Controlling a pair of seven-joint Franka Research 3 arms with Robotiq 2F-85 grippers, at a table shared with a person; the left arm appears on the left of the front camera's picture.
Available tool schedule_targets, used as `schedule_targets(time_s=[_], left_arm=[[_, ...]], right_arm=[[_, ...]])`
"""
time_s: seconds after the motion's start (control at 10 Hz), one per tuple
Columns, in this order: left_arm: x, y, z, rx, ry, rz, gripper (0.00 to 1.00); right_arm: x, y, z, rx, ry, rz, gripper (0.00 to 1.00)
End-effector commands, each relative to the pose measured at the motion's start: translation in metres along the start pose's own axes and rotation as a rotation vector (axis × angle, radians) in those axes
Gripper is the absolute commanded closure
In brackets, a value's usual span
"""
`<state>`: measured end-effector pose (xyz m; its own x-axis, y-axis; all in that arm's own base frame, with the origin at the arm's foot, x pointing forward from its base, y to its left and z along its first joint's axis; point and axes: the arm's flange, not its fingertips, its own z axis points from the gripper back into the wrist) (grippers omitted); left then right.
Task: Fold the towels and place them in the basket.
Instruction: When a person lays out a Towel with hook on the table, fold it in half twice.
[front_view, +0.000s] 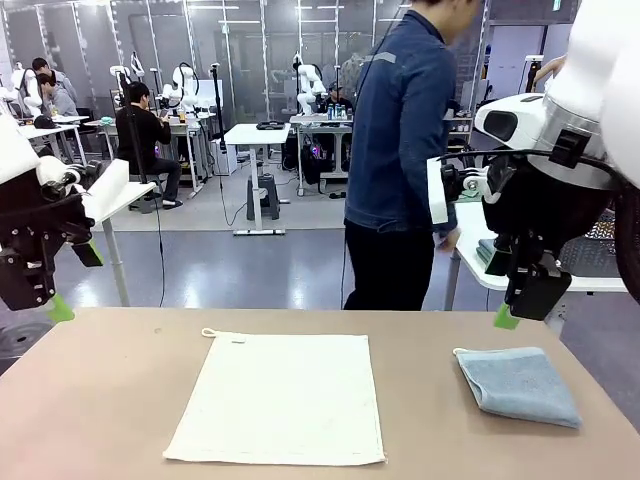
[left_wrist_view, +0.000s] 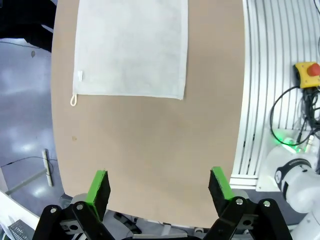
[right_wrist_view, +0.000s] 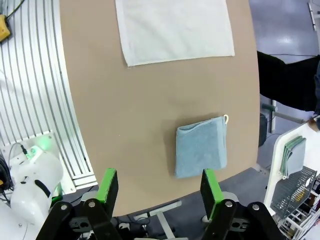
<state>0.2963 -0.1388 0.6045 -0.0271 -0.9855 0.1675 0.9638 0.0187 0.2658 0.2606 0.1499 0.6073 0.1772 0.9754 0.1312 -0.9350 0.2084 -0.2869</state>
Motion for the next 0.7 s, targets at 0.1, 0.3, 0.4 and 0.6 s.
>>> schedule_targets(time_s=[0.1, 0.3, 0.4, 0.6], left_arm=[[0.008, 0.036, -0.08, -0.184, -0.06, -0.058, 0.0], [0.016, 0.046, -0.135, -0.265, -0.048, -0.056, 0.0], [0.017, 0.047, -0.158, -0.301, -0.08, -0.075, 0.0], [0.014, 0.04, -0.2, -0.351, -0.065, -0.073, 0.0]], right_arm=[[0.033, -0.007, -0.068, 0.086, 0.001, 0.079, 0.17], [0.05, 0.002, -0.109, 0.116, 0.042, 0.087, 0.17], [0.058, 0.007, -0.135, 0.156, 0.057, 0.095, 0.17], [0.066, 0.02, -0.179, 0.214, 0.08, 0.088, 0.17]])
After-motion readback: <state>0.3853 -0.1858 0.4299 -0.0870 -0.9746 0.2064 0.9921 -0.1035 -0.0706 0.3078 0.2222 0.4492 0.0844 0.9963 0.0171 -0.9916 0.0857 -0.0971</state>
